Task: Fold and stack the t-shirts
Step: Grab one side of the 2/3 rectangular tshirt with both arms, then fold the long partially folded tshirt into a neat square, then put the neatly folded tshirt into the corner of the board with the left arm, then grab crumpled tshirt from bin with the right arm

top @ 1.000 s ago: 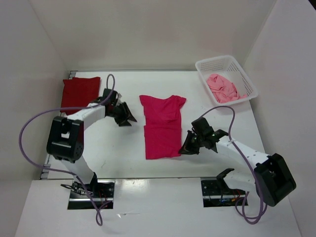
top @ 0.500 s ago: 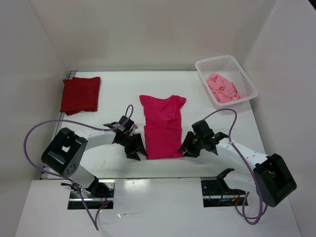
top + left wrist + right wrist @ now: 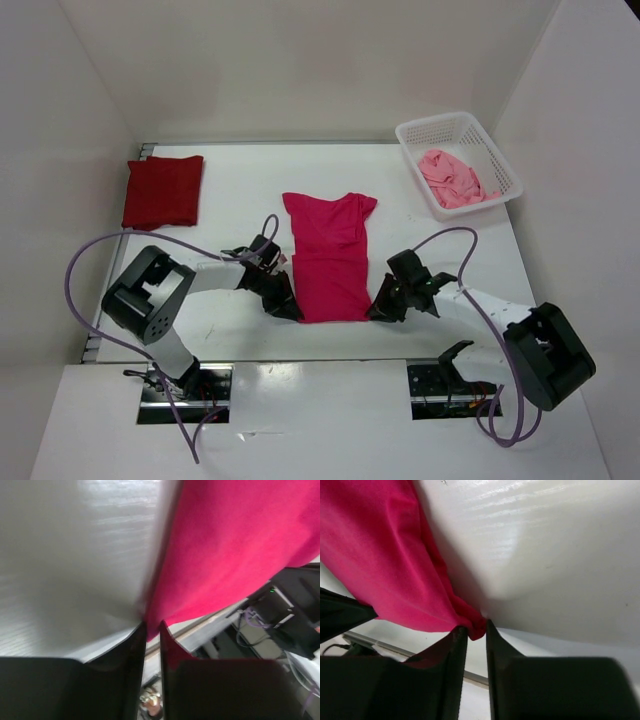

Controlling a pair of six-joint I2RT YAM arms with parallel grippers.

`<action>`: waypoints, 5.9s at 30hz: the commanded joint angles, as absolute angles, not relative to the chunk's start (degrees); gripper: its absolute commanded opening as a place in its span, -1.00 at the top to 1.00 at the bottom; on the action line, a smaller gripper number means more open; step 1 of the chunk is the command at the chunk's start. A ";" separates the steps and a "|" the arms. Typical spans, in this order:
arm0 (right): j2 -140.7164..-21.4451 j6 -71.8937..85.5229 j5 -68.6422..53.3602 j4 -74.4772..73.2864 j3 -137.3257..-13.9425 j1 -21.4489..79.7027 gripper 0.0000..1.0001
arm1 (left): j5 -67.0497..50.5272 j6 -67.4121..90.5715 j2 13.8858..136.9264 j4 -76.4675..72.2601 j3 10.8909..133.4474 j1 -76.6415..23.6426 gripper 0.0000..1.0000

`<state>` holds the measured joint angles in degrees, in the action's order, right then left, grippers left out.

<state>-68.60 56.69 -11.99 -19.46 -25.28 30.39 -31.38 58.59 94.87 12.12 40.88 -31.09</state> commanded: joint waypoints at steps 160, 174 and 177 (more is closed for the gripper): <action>-111.50 32.96 10.45 -24.79 -91.40 -10.20 -0.17 | -32.78 43.86 87.97 9.14 51.42 -23.63 0.19; -126.56 34.19 5.46 -26.63 -106.17 -10.20 0.34 | -34.37 43.07 94.22 9.14 55.02 -29.18 0.19; -124.55 34.19 4.14 -24.70 -104.24 -9.67 0.71 | -33.84 43.07 94.22 9.67 55.63 -29.18 0.19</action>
